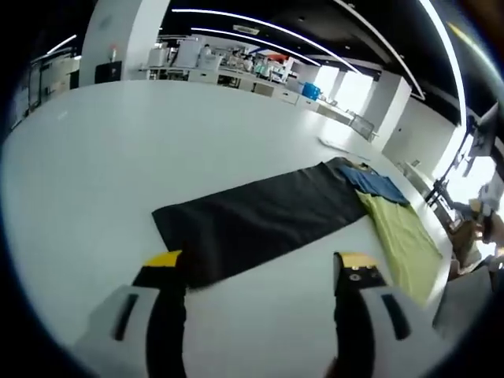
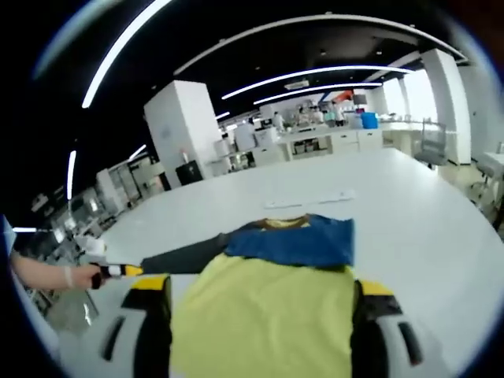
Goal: Fold the garment on the visible template until the final outline fits inside the template.
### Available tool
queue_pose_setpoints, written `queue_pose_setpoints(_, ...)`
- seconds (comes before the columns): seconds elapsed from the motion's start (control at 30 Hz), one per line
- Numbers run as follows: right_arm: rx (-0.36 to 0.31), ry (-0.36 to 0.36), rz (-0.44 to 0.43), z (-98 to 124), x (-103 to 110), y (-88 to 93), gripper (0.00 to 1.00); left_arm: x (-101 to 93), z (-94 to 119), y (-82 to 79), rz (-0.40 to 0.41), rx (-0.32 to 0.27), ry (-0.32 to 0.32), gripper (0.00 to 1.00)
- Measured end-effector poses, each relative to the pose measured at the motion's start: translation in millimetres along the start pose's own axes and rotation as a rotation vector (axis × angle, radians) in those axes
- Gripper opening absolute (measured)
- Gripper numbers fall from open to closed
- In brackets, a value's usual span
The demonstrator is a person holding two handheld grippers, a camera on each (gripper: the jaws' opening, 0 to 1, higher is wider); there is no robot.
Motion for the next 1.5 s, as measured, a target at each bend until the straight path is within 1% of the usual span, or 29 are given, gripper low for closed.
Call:
queue_pose_setpoints(0.23,-0.016,0.007,-0.029,12.4,-5.2,-0.1,0.94,1.1,-2.8,-3.1,-0.01,-0.01,-0.009,0.7)
queue_pose_setpoints(0.33,-0.015,0.013,-0.038,14.9,-4.3,2.3,0.93,6.7,-3.2,-5.2,-0.012,-0.017,-0.037,0.69)
queue_pose_setpoints(0.37,-0.015,0.014,-0.042,15.3,-4.7,2.4,0.93,11.0,-1.0,-7.7,-0.005,-0.038,-0.068,0.7)
queue_pose_setpoints(0.4,-0.017,0.011,-0.05,16.3,-4.2,2.5,0.93,14.1,0.1,-9.9,-0.001,-0.054,-0.085,0.7)
queue_pose_setpoints(0.43,-0.017,0.01,-0.052,15.8,-5.0,1.8,0.93,20.4,2.4,-11.7,0.003,-0.067,-0.12,0.68)
queue_pose_setpoints(0.47,-0.021,0.012,-0.057,16.2,-5.5,1.2,0.93,26.0,3.5,-12.5,0.002,-0.069,-0.148,0.67)
queue_pose_setpoints(0.5,-0.025,0.013,-0.058,16.9,-4.8,1.5,0.92,32.9,3.9,-9.9,0.011,-0.054,-0.18,0.66)
queue_pose_setpoints(0.53,-0.028,0.014,-0.063,17.2,-5.0,1.7,0.92,36.4,3.9,-8.8,0.024,-0.05,-0.194,0.63)
queue_pose_setpoints(0.6,-0.035,0.01,-0.086,18.2,-4.0,2.8,0.92,41.8,2.5,-6.1,0.067,-0.047,-0.207,0.63)
queue_pose_setpoints(0.63,-0.037,0.009,-0.095,17.3,-5.1,2.2,0.92,42.7,2.1,-4.7,0.06,-0.037,-0.216,0.62)
queue_pose_setpoints(0.67,-0.036,0.009,-0.097,17.0,-5.2,2.8,0.92,41.3,0.8,-4.6,0.026,-0.036,-0.223,0.6)
queue_pose_setpoints(0.7,-0.035,0.009,-0.096,17.4,-4.5,3.7,0.92,39.6,0.1,-1.7,0.03,-0.024,-0.224,0.58)
queue_pose_setpoints(0.77,-0.033,0.01,-0.098,18.3,-3.3,5.0,0.92,36.2,0.6,-3.4,0.012,-0.024,-0.226,0.54)
queue_pose_setpoints(0.87,-0.033,0.016,-0.09,19.0,-4.3,5.8,0.91,32.3,-0.3,-3.0,-0.029,-0.009,-0.221,0.39)
queue_pose_setpoints(0.9,-0.034,0.013,-0.095,19.4,-2.9,7.1,0.91,31.2,-0.9,-3.5,-0.035,-0.014,-0.22,0.37)
queue_pose_setpoints(0.97,-0.032,0.007,-0.106,20.2,-0.3,10.1,0.91,36.6,0.1,-3.9,-0.04,-0.014,-0.228,0.35)
queue_pose_setpoints(1.0,-0.03,0.01,-0.105,20.7,0.3,11.9,0.91,36.2,-1.0,-5.5,-0.044,-0.014,-0.223,0.31)
queue_pose_setpoints(1.07,-0.025,0.02,-0.105,21.9,-1.3,14.8,0.91,39.5,0.2,-6.4,-0.026,-0.018,-0.224,0.21)
queue_pose_setpoints(1.1,-0.023,0.021,-0.114,22.5,-3.7,17.2,0.91,38.0,-0.4,-5.6,0.025,-0.024,-0.198,0.13)
queue_pose_setpoints(1.13,-0.023,0.023,-0.119,23.6,-4.1,18.2,0.91,35.0,-2.8,-4.0,0.024,-0.016,-0.192,0.08)
queue_pose_setpoints(1.17,-0.023,0.025,-0.122,26.4,-3.4,19.3,0.91,35.8,-4.1,-4.6,0.026,-0.027,-0.192,0.05)
queue_pose_setpoints(1.2,-0.021,0.024,-0.12,27.6,-3.2,20.2,0.9,41.7,-5.2,-6.1,0.024,-0.029,-0.195,0.02)
queue_pose_setpoints(1.23,-0.019,0.025,-0.119,29.6,-3.8,21.3,0.9,40.6,-7.5,-5.6,0.048,-0.024,-0.17,0.0)
queue_pose_setpoints(1.27,-0.021,0.025,-0.117,30.7,-5.0,21.4,0.9,39.9,-5.9,-5.8,0.051,-0.029,-0.178,0.0)
queue_pose_setpoints(1.3,-0.022,0.023,-0.116,31.5,-7.4,21.1,0.9,38.7,-6.1,-5.7,0.064,-0.027,-0.169,0.0)
queue_pose_setpoints(1.33,-0.021,0.014,-0.118,31.8,-9.8,20.5,0.9,39.5,-7.9,-7.3,0.083,-0.036,-0.166,0.0)
queue_pose_setpoints(1.37,-0.02,0.005,-0.116,32.3,-6.8,21.4,0.9,39.5,-6.7,-9.1,0.096,-0.046,-0.169,0.0)
queue_pose_setpoints(1.4,-0.018,-0.007,-0.102,32.1,-9.1,19.8,0.9,37.7,-5.2,-11.0,0.103,-0.058,-0.172,0.0)
queue_pose_setpoints(1.5,-0.022,-0.024,-0.062,32.3,-20.7,12.5,0.9,25.0,-0.6,-23.3,0.096,-0.089,-0.176,0.0)
Point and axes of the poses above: the point that each gripper's makers call its tool centre point, and the gripper's own axes: z roughly backward along the fingers, x roughly to its left, y roughly out of its underside, the point moved 2 cm from there along z, roughly backward along the fingers, and after that the axes turned 9 degrees about x, right-handed, at the moved point
